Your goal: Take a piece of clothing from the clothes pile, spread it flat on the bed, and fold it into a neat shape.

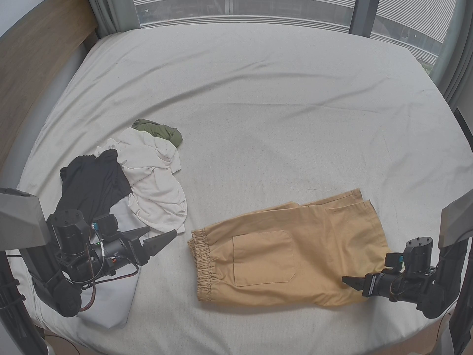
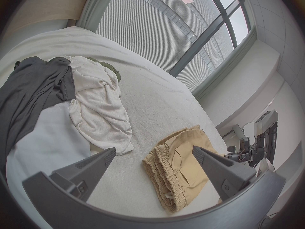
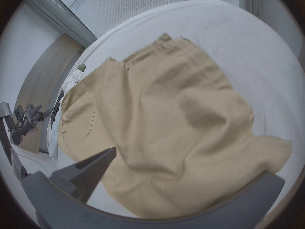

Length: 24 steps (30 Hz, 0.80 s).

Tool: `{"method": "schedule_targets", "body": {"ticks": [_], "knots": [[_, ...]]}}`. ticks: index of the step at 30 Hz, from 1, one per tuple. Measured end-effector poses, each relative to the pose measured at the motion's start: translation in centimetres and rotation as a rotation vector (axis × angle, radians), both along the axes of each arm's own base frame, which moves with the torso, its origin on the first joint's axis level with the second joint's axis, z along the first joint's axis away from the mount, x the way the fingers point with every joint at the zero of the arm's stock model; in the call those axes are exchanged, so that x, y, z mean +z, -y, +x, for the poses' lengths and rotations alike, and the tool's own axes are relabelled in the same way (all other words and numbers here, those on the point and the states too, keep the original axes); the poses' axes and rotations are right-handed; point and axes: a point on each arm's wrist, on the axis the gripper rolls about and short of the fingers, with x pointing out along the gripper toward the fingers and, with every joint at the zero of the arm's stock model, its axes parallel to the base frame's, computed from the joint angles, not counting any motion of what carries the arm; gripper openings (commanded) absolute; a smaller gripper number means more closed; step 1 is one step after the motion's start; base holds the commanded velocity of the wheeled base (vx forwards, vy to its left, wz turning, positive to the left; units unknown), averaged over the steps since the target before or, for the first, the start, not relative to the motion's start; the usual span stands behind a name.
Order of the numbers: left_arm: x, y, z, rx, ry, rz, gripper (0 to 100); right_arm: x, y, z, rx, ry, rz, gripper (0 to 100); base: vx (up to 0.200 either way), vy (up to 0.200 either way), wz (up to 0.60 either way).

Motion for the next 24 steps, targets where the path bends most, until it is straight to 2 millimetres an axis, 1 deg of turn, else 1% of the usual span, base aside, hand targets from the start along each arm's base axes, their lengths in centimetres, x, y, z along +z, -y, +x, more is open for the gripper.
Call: {"method": "schedule_targets", "body": {"ticks": [3,10,15,20,24], "knots": [[0.0,0.0,0.0,0.000,0.001,-0.001,100,0.2,0.9,0.3,-0.060,0.020,-0.007,100,0.000,0.000,0.00],[0.1,0.0,0.0,0.001,0.004,-0.001,100,1.0,4.3,0.7,-0.232,0.076,-0.013,100,0.000,0.000,0.00],[0.1,0.1,0.0,-0.003,0.003,-0.001,100,2.2,6.8,0.7,-0.325,0.137,0.001,100,0.000,0.000,0.00],[0.1,0.2,-0.1,-0.005,-0.004,-0.008,100,4.5,7.8,1.8,-0.303,0.278,0.039,100,0.000,0.000,0.00],[0.0,0.3,-0.2,-0.005,-0.017,-0.021,100,7.0,7.3,3.0,-0.196,0.412,0.097,100,0.000,0.000,0.00]]}}
